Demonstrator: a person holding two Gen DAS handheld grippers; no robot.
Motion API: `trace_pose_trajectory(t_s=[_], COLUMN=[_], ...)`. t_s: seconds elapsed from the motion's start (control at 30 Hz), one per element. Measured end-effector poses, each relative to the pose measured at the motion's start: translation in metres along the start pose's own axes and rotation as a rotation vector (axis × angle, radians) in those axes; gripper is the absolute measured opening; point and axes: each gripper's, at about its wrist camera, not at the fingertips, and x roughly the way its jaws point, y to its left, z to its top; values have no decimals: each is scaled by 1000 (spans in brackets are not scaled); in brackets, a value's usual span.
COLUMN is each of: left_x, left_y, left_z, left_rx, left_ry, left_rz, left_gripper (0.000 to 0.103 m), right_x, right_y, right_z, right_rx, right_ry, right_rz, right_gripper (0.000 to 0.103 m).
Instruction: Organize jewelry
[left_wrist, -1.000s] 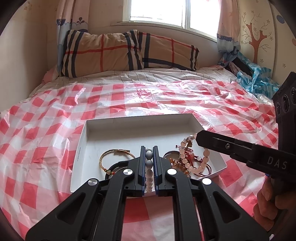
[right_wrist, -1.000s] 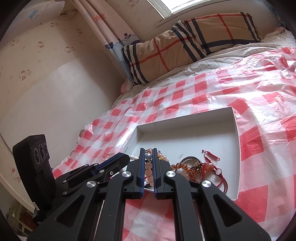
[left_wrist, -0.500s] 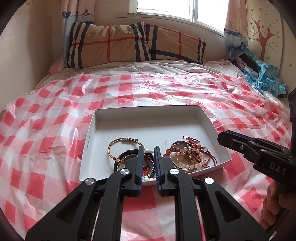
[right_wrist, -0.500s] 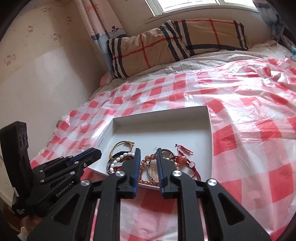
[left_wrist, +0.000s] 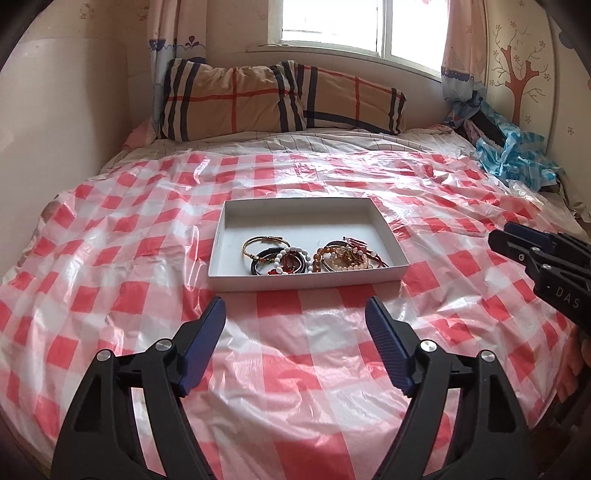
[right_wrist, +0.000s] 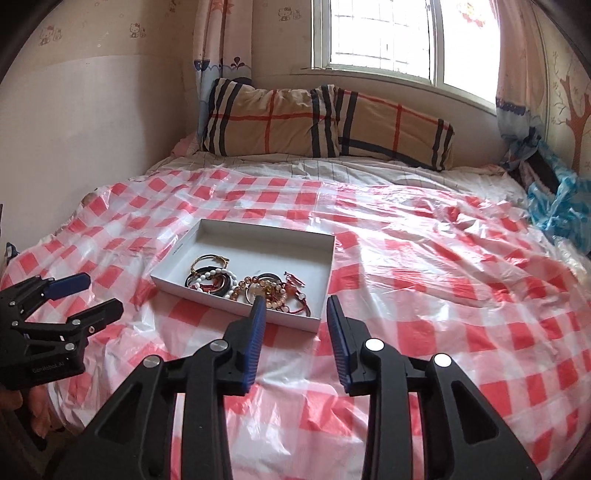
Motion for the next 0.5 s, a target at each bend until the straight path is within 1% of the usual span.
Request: trace_pose_trajectory(t_s=[0.03,0.13,0.2,0.23,0.33,0.5], left_x=[-9,-36,-49,-57,-72,-82], left_y=[-1,-6,-9,-12,-18,-21], left_z=[-4,-17,-25,-32,-47,-72], left_rx=[-1,-5,-6,-6,3,4], left_ry=[-4,-22,-28,-34,-50,-56], left_rz=[2,15,19,22,33,28], left_gripper=[78,84,85,85,89,91], right_x=[-13,-41,-59,-68,-85,-96], right_y=[0,2,3,4,6,17], right_z=[-4,-14,-24,-30,-45,-71], right_rx=[-15,-47,-58,-54,-34,5], right_ry=[-5,-5,-7,-5,4,36], right_rz=[-20,-59,-77,-77,-70,-52], right_gripper=[40,42,45,48,49,52])
